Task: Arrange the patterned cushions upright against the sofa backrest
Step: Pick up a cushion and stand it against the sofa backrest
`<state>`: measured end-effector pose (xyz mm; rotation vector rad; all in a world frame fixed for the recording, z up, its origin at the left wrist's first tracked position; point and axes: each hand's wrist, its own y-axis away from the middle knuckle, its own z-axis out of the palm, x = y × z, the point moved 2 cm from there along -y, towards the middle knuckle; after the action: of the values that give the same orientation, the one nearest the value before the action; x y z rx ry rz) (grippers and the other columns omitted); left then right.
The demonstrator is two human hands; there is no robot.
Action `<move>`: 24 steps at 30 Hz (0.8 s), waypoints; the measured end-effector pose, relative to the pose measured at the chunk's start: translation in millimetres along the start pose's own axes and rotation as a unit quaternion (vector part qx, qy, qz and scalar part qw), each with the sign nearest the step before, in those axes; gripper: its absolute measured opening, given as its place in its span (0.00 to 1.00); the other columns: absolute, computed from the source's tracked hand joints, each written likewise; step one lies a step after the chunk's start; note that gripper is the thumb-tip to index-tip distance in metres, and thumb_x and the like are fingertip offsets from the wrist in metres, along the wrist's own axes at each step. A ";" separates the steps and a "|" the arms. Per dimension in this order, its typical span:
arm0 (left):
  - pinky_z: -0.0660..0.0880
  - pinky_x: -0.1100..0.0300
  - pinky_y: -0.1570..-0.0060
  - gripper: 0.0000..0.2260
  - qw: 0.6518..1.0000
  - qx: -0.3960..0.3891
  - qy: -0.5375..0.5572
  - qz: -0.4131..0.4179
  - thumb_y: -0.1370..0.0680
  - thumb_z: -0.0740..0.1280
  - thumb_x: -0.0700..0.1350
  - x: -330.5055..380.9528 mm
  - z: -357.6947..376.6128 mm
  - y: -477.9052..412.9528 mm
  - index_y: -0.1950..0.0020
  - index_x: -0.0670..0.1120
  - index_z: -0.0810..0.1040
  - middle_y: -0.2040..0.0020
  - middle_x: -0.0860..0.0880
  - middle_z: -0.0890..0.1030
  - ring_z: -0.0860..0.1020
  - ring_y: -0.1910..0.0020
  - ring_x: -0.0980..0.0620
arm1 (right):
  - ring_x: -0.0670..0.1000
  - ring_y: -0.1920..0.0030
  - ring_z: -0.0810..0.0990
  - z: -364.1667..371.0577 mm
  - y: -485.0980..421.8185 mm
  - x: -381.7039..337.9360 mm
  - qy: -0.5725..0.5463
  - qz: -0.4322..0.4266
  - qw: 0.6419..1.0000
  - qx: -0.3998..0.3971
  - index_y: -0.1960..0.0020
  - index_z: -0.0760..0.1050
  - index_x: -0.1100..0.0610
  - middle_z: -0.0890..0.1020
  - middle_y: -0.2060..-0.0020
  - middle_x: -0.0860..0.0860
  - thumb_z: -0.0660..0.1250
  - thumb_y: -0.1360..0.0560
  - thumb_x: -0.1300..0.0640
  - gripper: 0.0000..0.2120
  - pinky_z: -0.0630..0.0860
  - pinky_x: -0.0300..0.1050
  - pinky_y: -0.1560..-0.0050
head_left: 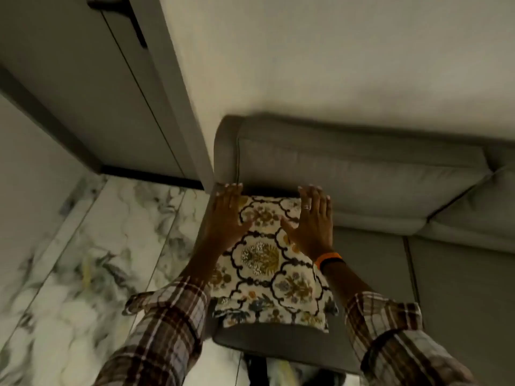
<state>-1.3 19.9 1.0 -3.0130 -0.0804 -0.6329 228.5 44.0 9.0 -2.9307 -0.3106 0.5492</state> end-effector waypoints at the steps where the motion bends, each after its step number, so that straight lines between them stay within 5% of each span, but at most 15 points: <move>1: 0.64 0.40 0.22 0.39 0.998 -0.020 0.020 -0.050 0.21 0.65 0.62 -17.0 19.7 0.5 0.17 0.45 0.54 0.19 0.40 0.62 0.61 0.19 0.39 | 0.69 0.16 0.62 19.6 8.8 8.8 -0.029 0.039 0.998 -0.030 0.16 0.63 0.59 0.65 0.17 0.66 0.61 0.23 0.31 0.45 0.61 0.71 0.18; 4: 0.66 0.45 0.25 0.43 0.948 -0.053 0.169 -0.264 0.24 0.74 0.55 -46.9 49.6 15.3 0.18 0.44 0.54 0.19 0.38 0.60 0.62 0.21 0.37 | 0.67 0.15 0.57 67.8 38.2 35.4 -0.164 0.197 0.958 -0.129 0.13 0.53 0.55 0.56 0.14 0.62 0.68 0.26 0.29 0.53 0.65 0.69 0.19; 7: 0.68 0.55 0.36 0.45 0.850 -0.070 0.343 -0.394 0.23 0.75 0.50 -61.2 77.2 28.9 0.17 0.44 0.49 0.20 0.40 0.65 0.67 0.23 0.39 | 0.62 0.19 0.68 105.3 57.0 53.5 -0.336 0.322 0.874 -0.139 0.13 0.48 0.45 0.64 0.16 0.55 0.68 0.39 0.15 0.65 0.71 0.68 0.22; 11: 0.71 0.48 0.30 0.41 0.820 -0.017 0.358 -0.446 0.24 0.74 0.54 -57.0 81.8 33.2 0.18 0.43 0.57 0.24 0.42 0.71 0.72 0.26 0.41 | 0.56 0.27 0.81 116.0 64.4 79.1 -0.478 0.358 0.796 -0.102 0.19 0.62 0.39 0.79 0.25 0.50 0.82 0.40 0.26 0.56 0.78 0.65 0.27; 15: 0.78 0.68 0.63 0.22 0.823 -0.002 0.402 -0.401 0.21 0.72 0.48 -0.9 80.4 16.1 0.31 0.37 0.77 0.48 0.46 0.85 0.82 0.61 0.56 | 0.53 0.34 0.86 75.5 64.8 123.8 -0.526 0.340 0.778 -0.058 0.19 0.66 0.47 0.85 0.32 0.49 0.84 0.34 0.36 0.50 0.84 0.62 0.34; 17: 0.78 0.67 0.70 0.23 0.836 0.000 0.416 -0.358 0.22 0.73 0.49 40.8 91.0 4.0 0.30 0.40 0.77 0.59 0.54 0.86 0.81 0.70 0.61 | 0.53 0.41 0.88 44.1 68.0 164.4 -0.525 0.330 0.784 -0.036 0.25 0.75 0.49 0.88 0.38 0.50 0.83 0.31 0.37 0.40 0.85 0.56 0.40; 19: 0.83 0.58 0.59 0.25 0.840 -0.006 0.433 -0.327 0.23 0.74 0.47 99.5 110.3 -5.8 0.28 0.43 0.74 0.45 0.50 0.85 0.86 0.58 0.57 | 0.50 0.56 0.87 9.5 73.4 218.3 -0.512 0.330 0.793 -0.009 0.40 0.82 0.56 0.89 0.52 0.51 0.82 0.32 0.34 0.32 0.83 0.50 0.52; 21: 0.80 0.59 0.49 0.26 0.851 -0.010 0.437 -0.292 0.22 0.73 0.42 164.9 136.3 -6.2 0.26 0.42 0.71 0.36 0.48 0.78 0.82 0.44 0.55 | 0.44 0.70 0.80 -20.4 81.1 275.9 -0.514 0.332 0.791 0.009 0.50 0.81 0.56 0.85 0.67 0.47 0.81 0.26 0.43 0.18 0.78 0.44 0.64; 23: 0.77 0.62 0.46 0.28 0.864 -0.039 0.425 -0.268 0.22 0.72 0.40 241.5 177.1 0.8 0.24 0.42 0.68 0.33 0.48 0.75 0.76 0.35 0.50 | 0.40 0.76 0.76 -40.2 96.5 352.7 -0.526 0.336 0.781 0.026 0.43 0.81 0.56 0.84 0.72 0.43 0.77 0.20 0.57 0.08 0.74 0.37 0.74; 24: 0.76 0.64 0.45 0.30 0.868 -0.050 0.419 -0.262 0.22 0.73 0.41 281.6 199.4 4.7 0.22 0.42 0.66 0.32 0.47 0.74 0.75 0.33 0.48 | 0.40 0.77 0.76 -50.8 104.7 391.8 -0.519 0.350 0.779 0.038 0.36 0.79 0.58 0.85 0.70 0.43 0.75 0.19 0.59 0.14 0.72 0.35 0.77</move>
<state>336.3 40.3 -67.8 -2.4827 -0.8388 -1.9593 623.0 26.7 -96.5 -2.2284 0.7346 2.1609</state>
